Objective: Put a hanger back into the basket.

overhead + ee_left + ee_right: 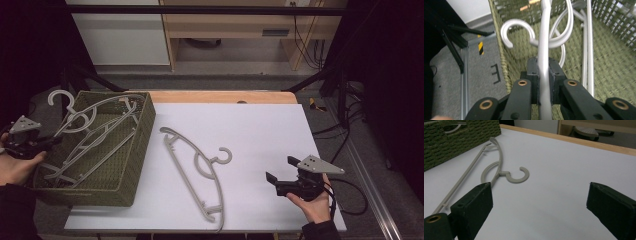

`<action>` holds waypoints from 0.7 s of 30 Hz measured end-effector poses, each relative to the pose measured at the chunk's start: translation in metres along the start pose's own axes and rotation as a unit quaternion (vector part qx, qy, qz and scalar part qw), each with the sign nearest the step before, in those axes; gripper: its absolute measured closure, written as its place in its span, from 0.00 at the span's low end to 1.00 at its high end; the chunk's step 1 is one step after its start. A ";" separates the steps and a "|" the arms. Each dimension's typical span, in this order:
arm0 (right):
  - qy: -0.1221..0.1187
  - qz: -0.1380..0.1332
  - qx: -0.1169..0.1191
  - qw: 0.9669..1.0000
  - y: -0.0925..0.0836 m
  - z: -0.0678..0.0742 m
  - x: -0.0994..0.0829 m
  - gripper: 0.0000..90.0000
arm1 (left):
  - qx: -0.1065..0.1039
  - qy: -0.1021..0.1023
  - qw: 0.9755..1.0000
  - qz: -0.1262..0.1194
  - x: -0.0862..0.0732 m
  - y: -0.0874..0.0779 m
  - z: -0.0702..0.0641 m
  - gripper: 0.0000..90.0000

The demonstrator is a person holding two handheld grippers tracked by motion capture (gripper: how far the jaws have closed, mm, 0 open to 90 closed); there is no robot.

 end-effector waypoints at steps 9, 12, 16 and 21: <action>-0.002 0.003 0.002 1.000 0.002 0.002 -0.001 0.08 | -0.019 -0.019 0.999 0.032 -0.019 0.023 -0.015 0.91; -0.002 0.004 0.001 1.000 0.002 0.001 -0.001 0.08 | -0.022 -0.036 0.998 0.041 -0.027 0.029 -0.017 0.91; -0.001 0.004 0.002 1.000 0.001 0.001 -0.001 0.08 | -0.025 -0.050 0.997 0.058 -0.036 0.036 -0.021 0.91; -0.002 0.003 0.002 1.000 0.001 0.002 0.000 0.08 | -0.022 -0.051 0.995 0.084 -0.038 0.038 -0.025 0.88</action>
Point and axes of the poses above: each handheld gripper's, and its own axes: y roughly forward along the jaws, x roughly out of its top, z roughly to its left, the point moved 6 cm from there along y, roughly forward along the jaws, and after that the axes turned 13 degrees about -z, right-handed, at the moved point
